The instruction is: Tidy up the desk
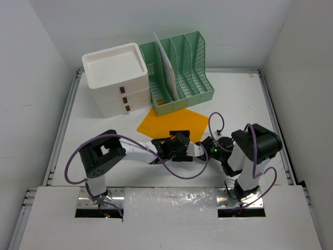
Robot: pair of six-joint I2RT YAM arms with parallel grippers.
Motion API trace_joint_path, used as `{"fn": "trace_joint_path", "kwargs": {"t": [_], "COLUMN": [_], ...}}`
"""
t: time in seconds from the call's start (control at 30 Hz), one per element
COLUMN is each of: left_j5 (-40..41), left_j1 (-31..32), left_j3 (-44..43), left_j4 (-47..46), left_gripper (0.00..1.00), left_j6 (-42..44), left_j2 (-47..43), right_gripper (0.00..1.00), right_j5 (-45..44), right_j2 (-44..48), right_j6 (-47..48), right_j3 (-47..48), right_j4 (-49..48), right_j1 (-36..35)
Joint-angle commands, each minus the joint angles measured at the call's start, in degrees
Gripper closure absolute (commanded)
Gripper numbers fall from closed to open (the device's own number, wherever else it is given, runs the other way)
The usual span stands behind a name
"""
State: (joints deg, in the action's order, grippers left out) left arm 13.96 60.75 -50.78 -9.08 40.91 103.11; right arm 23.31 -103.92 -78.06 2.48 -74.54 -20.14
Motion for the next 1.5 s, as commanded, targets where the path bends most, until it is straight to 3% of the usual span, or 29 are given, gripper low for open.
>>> {"fn": "trace_joint_path", "kwargs": {"t": [0.0, 0.03, 0.1, 0.13, 0.2, 0.23, 0.3, 0.33, 0.4, 0.43, 0.53, 0.63, 0.67, 0.7, 0.77, 0.8, 0.87, 0.9, 0.97, 1.1, 1.17, 1.27, 1.37, 1.47], "left_j5": [7.7, 7.9, 7.1, 6.6, 5.7, 5.7, 5.6, 6.1, 7.0, 8.1, 9.4, 10.9, 11.4, 11.4, 10.4, 8.4, 6.0, 4.1, 2.2, -0.9, -1.3, -2.3, -7.0, -15.5], "left_j1": [0.3, 0.4, 0.5, 0.9, 1.7, 2.0, 3.0, 3.2, 3.6, 3.7, 3.7, 3.6, 3.7, 3.6, 3.6, 3.7, 3.6, 3.6, 3.6, 3.6, 3.4, 1.8, -4.0, -12.3], "left_j3": [4.8, 5.3, 6.3, 6.2, 6.2, 6.1, 6.0, 6.0, 6.2, 6.1, 5.3, 3.9, 3.1, 3.1, 1.6, 0.3, -1.3, -3.0, -4.6, -7.7, -8.7, -12.2, -19.3, -27.7], "left_j4": [-3.6, -6.0, -7.1, -7.1, -6.8, -6.5, -5.8, -5.3, -5.4, -5.4, -5.5, -5.4, -5.3, -4.8, -3.4, -1.0, 1.9, 4.2, 6.5, 13.1, 14.9, 18.5, 23.5, 24.2], "left_gripper": [0.06, 0.12, 0.33, 0.42, 0.44, 0.42, 0.34, 0.19, 0.12, 0.01, 0.0, 0.01, 0.08, 0.16, 0.43, 0.63, 0.84, 1.0, 1.0, 1.0, 1.0, 1.0, 1.0, 1.0], "left_j6": [3.2, 3.7, 4.5, 4.7, 5.2, 5.3, 5.5, 5.5, 5.4, 5.4, 5.9, 5.9, 5.6, 5.4, 3.5, 2.4, -0.5, -1.8, -4.4, -8.0, -9.8, -13.6, -20.6, -28.4], "left_j2": [4.8, 4.7, 4.5, 4.5, 4.4, 4.5, 4.2, 3.7, 3.2, 2.8, 2.4, 2.4, 1.9, 1.4, -0.1, -2.1, -4.1, -5.8, -7.0, -10.4, -11.6, -14.9, -17.3, -18.9], "right_gripper": [0.7, 0.71, 0.76, 0.84, 0.95, 1.0, 1.0, 1.0, 1.0, 1.0, 1.0, 1.0, 1.0, 1.0, 1.0, 1.0, 1.0, 1.0, 1.0, 0.94, 0.68, 0.4, 0.3, 0.29], "right_j5": [-1.4, -1.7, -1.6, -1.5, -1.3, -1.7, -2.1, -2.6, -2.7, -2.4, -2.4, -4.0, -6.9, -8.4, -11.2, -12.8, -13.6, -12.6, -11.4, -15.9, -19.2, -28.4, -35.2, -38.4], "right_j2": [0.3, 1.3, 2.2, 3.2, 4.1, 4.5, 5.7, 7.3, 9.9, 11.8, 22.1, 37.9, 46.0, 49.5, 55.2, 58.5, 59.4, 58.5, 57.0, 57.0, 59.3, 62.2, 64.2, 63.1], "right_j6": [-1.0, -0.5, -0.3, 0.2, 1.2, 1.5, 1.8, 1.8, 2.3, 3.5, 6.4, 13.6, 18.9, 20.9, 24.2, 26.7, 29.1, 30.6, 31.7, 35.7, 37.4, 43.1, 46.8, 50.3], "right_j3": [-6.7, -7.0, -7.1, -6.5, -5.8, -5.4, -5.5, -5.9, -6.2, -6.1, -6.3, -2.7, 2.4, 4.2, 7.7, 11.2, 14.4, 16.7, 18.5, 27.3, 31.2, 41.8, 50.6, 57.6], "right_j4": [-22.0, -22.0, -21.5, -20.8, -17.5, -16.5, -15.2, -14.6, -9.8, -6.6, 5.3, 28.9, 44.7, 51.1, 66.0, 69.7, 77.6, 78.7, 79.5, 86.7, 94.6, 106.0, 111.7, 114.4], "right_j1": [-0.7, -0.7, -0.6, -0.6, -0.6, -0.6, -0.6, -0.7, -0.7, -0.7, -0.9, -1.6, -2.2, -2.4, -2.4, -2.4, -2.3, -2.4, -2.3, -2.4, -2.4, -2.4, -2.4, -2.4]}}
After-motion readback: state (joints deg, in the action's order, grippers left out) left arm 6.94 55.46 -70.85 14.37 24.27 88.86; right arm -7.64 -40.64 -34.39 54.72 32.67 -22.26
